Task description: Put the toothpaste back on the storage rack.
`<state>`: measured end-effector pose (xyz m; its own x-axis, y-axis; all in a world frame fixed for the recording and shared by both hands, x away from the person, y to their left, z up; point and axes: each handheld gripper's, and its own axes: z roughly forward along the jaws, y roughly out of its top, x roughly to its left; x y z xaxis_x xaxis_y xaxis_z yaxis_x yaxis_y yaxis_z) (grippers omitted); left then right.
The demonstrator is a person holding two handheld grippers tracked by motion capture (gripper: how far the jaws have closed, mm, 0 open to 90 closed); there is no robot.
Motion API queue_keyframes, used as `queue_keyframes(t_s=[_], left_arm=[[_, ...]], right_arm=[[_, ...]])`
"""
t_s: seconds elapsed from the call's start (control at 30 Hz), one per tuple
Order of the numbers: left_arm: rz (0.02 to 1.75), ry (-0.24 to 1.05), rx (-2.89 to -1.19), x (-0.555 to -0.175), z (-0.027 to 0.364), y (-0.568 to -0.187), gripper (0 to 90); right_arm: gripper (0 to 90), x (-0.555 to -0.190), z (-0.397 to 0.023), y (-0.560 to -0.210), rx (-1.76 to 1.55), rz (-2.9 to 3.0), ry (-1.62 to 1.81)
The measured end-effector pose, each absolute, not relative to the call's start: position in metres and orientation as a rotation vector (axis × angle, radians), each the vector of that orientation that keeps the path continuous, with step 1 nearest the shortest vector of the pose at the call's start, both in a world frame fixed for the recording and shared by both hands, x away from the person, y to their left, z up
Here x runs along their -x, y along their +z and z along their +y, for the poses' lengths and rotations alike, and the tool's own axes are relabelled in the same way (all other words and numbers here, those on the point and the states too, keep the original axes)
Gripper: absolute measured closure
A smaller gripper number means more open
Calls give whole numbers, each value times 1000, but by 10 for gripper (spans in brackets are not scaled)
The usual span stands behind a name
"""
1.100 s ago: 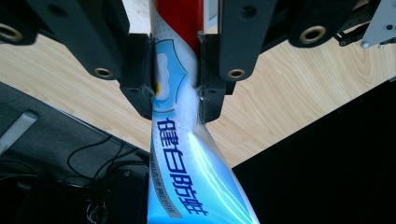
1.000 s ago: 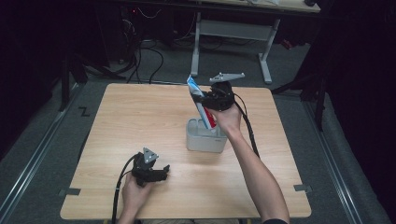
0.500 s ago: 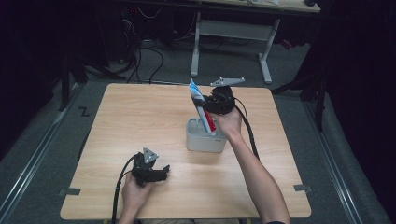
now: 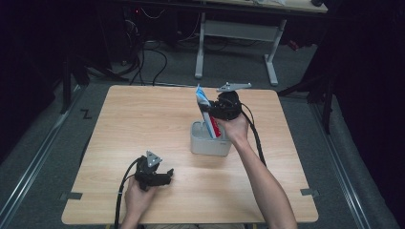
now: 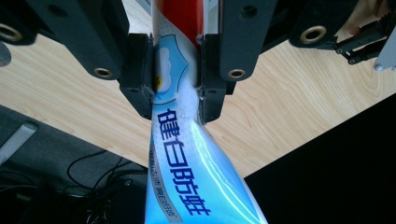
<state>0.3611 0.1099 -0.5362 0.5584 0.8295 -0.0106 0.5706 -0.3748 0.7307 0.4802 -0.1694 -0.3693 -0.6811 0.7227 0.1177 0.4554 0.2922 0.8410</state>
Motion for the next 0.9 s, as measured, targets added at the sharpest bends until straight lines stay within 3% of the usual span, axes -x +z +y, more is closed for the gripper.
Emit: queue_keyframes(t_s=[0.9], left_arm=[[1118, 475, -2093, -361, 110, -536, 175]], right_arm=[[708, -468, -183, -387, -1077, 2287, 1282]])
